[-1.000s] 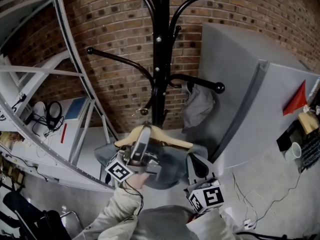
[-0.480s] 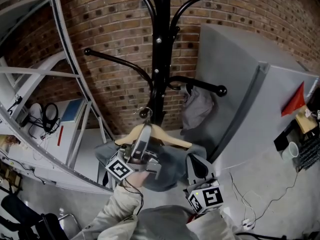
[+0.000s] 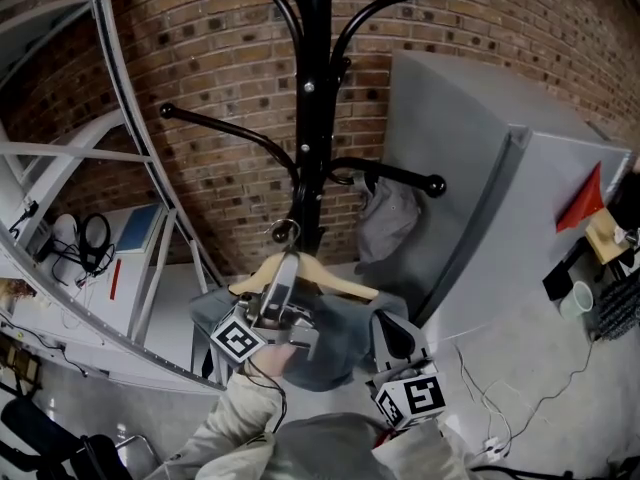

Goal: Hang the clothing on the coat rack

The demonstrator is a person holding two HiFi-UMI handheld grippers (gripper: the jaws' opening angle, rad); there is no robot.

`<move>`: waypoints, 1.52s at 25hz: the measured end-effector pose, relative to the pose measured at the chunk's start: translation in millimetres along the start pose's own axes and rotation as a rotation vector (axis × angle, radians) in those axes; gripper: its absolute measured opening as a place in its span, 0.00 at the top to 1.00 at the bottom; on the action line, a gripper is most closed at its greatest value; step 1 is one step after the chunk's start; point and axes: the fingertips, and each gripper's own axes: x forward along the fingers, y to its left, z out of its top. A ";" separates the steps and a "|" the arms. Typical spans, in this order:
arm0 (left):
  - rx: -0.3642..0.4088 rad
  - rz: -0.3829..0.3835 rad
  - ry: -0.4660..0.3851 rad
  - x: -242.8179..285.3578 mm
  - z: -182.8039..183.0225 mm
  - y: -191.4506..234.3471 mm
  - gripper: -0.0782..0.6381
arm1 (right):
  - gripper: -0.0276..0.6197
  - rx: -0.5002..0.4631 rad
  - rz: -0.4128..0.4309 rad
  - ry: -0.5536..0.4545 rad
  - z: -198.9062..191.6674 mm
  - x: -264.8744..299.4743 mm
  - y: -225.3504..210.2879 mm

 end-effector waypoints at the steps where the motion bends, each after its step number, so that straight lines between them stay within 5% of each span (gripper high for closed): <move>1: 0.002 0.003 0.004 0.2 -0.6 1.2 0.74 | 0.92 0.003 -0.001 0.001 -0.9 0.1 -0.4; 38: -0.054 0.037 -0.001 1.5 -10.0 43.4 0.74 | 0.92 0.015 -0.020 0.038 -12.6 11.0 -14.7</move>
